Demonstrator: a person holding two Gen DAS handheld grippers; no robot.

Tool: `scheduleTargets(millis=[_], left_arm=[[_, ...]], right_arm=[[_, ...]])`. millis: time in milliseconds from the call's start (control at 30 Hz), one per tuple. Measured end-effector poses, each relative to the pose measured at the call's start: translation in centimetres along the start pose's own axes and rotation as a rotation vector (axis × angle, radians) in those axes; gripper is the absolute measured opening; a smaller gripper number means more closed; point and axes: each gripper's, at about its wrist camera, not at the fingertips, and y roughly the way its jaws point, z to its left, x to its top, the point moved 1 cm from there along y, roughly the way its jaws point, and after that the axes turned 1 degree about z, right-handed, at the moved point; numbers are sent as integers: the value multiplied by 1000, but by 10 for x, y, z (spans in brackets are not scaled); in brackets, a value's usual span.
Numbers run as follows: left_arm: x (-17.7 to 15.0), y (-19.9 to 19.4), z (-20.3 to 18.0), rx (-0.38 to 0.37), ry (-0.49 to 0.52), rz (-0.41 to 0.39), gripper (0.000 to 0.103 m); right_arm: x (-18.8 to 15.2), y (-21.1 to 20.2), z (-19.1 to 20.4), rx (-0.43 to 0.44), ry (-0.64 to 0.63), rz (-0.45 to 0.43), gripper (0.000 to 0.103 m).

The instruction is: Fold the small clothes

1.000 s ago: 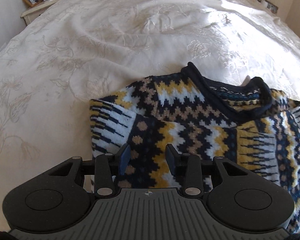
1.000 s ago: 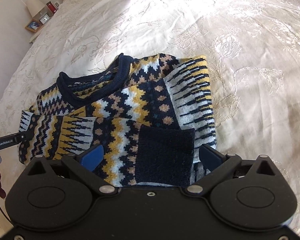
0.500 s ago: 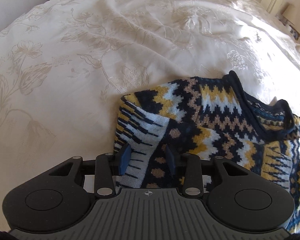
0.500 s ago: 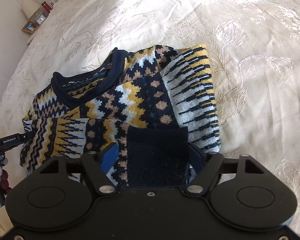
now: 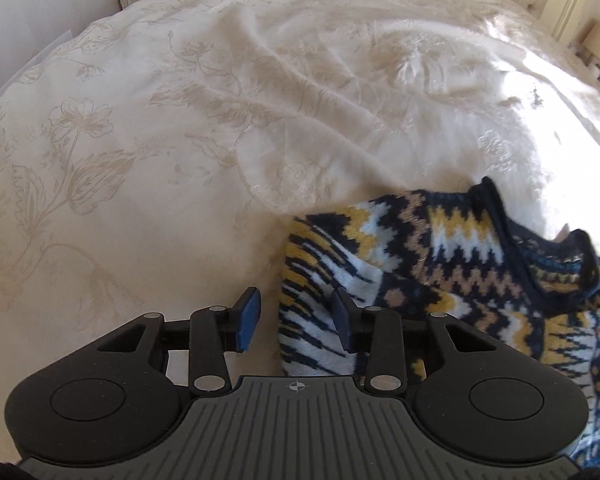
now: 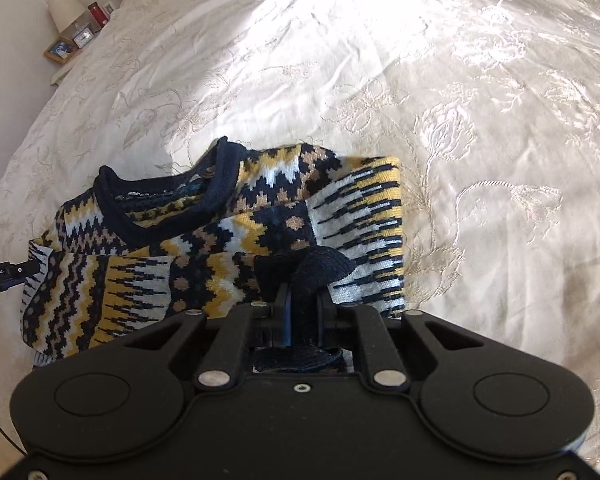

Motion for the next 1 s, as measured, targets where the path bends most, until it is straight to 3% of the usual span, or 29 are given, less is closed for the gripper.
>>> scheduleTargets(millis=[133,367,400,467,533,667,800,1000], left_arm=[[-2,10,12,-1,-41,24,43],[-11,-9,19,-23,-19,11,46],[-14,-15,22,-37,-31,6,48],[-20,-27,28,-63,-59,-3,58],[-30,-39,34,-91,-83,-11,66],[-49,-56,38,-142,-88,-9,73],[-74,-73,40,-170,-64,-2,79],[-119,-92,41,-228,-41,45,79]], right_arm=[[-6,13,0,-76,-16,34,42],[-14,3,-2,-142,-12,26,61],[-15,1,-1,-151,-11,22,72],[-20,-6,-1,-160,-6,10,83],[-25,-14,-1,-157,14,3,83],[-40,-29,3,-143,55,-14,95],[-60,-44,16,-128,76,-29,96],[-95,-70,32,-52,101,-55,102]])
